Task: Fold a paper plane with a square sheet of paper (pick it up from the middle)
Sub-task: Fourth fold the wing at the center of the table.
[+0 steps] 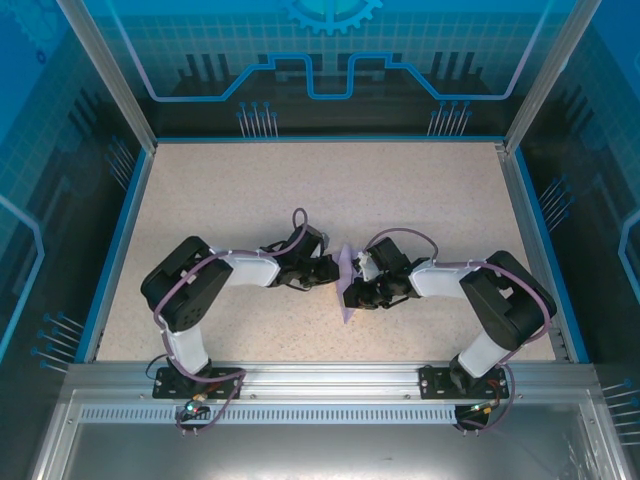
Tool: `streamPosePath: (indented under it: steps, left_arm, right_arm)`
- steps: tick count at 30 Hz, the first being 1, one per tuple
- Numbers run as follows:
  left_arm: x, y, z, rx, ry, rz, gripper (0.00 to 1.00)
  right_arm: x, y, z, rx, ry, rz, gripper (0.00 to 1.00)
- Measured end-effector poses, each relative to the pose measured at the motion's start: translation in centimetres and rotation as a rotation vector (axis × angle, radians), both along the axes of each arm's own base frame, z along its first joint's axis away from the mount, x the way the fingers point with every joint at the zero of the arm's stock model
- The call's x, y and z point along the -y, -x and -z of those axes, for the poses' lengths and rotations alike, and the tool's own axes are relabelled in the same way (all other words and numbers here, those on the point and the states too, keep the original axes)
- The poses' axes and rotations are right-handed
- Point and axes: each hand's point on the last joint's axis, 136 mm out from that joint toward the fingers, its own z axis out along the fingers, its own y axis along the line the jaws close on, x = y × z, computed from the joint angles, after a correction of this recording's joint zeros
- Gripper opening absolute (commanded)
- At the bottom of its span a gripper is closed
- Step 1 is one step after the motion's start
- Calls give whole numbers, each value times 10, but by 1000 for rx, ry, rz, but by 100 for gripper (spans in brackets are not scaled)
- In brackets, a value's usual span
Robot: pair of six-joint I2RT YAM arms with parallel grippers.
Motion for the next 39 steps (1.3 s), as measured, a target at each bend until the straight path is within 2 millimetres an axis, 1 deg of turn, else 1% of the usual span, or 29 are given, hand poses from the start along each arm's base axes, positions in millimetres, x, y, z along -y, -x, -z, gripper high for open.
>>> streamPosePath:
  steps: [2,8,12,16,20,23,26,29,30,39]
  left_arm:
    - [-2,2,-4,-3,-4,2,22]
    - [-3,3,-27,21,18,-1,36]
    - [-3,5,-33,24,26,-4,37]
    - [-5,9,-29,0,21,-14,37]
    - [-2,13,-27,-7,20,-6,33]
    - [-2,15,-20,-20,9,-1,30]
    - [-3,17,-10,-40,-9,1,22]
    - [-5,19,0,-63,-30,3,9]
    - [-5,20,3,-69,-36,4,7]
    - [-5,19,3,-77,-49,6,0]
  right_arm:
    - [0,0,0,1,1,-1,18]
    - [0,0,0,2,3,0,18]
    - [0,0,0,3,2,0,18]
    - [0,0,0,3,2,0,17]
    - [0,0,0,3,2,0,17]
    - [0,0,0,3,2,0,17]
    - [0,0,0,3,2,0,17]
    - [0,0,0,3,2,0,17]
    - [0,0,0,3,2,0,17]
    - [0,0,0,4,1,0,18]
